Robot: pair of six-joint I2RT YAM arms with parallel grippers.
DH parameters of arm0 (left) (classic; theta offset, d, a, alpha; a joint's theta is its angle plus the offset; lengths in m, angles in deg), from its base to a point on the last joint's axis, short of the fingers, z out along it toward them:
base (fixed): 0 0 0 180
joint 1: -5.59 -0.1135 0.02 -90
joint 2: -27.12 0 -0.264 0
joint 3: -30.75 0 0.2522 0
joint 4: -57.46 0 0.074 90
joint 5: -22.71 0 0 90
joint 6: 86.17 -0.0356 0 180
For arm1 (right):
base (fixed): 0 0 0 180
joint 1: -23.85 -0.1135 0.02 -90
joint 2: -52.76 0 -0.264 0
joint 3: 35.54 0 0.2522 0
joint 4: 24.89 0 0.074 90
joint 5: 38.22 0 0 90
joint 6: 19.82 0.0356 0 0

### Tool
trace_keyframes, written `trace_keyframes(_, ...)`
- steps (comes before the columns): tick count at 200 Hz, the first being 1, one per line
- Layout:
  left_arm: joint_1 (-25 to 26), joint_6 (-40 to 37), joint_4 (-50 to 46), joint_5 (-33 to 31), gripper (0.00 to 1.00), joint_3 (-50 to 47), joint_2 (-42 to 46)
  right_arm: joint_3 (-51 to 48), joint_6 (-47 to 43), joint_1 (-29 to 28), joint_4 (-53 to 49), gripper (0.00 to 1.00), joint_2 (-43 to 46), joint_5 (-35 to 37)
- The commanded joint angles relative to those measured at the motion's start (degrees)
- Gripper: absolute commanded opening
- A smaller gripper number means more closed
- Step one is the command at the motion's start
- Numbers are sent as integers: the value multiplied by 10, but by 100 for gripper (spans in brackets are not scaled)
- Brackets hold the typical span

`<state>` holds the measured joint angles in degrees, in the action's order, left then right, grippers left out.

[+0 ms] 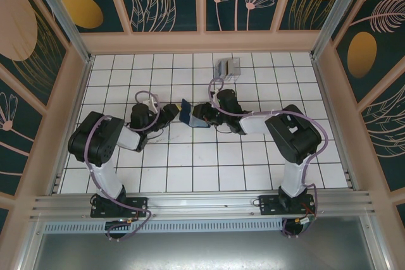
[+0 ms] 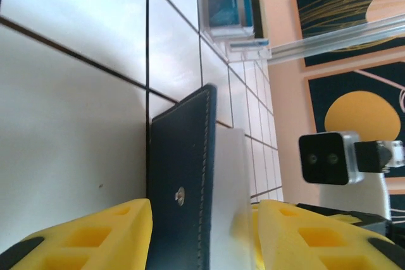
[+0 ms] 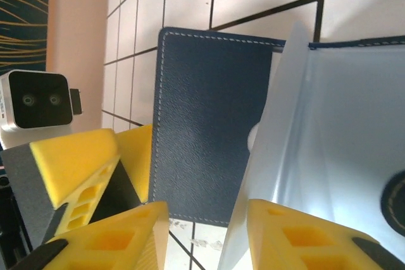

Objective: Put the credit cards into the card holder
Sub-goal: Flip over the card slot in the card holder.

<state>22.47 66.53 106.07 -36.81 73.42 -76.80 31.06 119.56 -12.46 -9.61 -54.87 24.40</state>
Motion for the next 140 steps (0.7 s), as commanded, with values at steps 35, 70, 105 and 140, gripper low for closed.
trace_keyframes(35, -26, -9, 1, 22, 50, 12, 20, 40, 43, 1, 84, 43, -58, -41)
trace_keyframes(70, -33, -24, -12, 29, 50, 38, -17, 50, 64, -6, 125, 47, -83, -59)
trace_keyframes(105, -33, -29, -13, 48, 50, 64, -50, 50, 82, -7, 156, 52, -97, -67)
trace_keyframes(140, -33, -48, -29, 67, 50, 80, -55, 58, 80, -5, 157, 55, -109, -79)
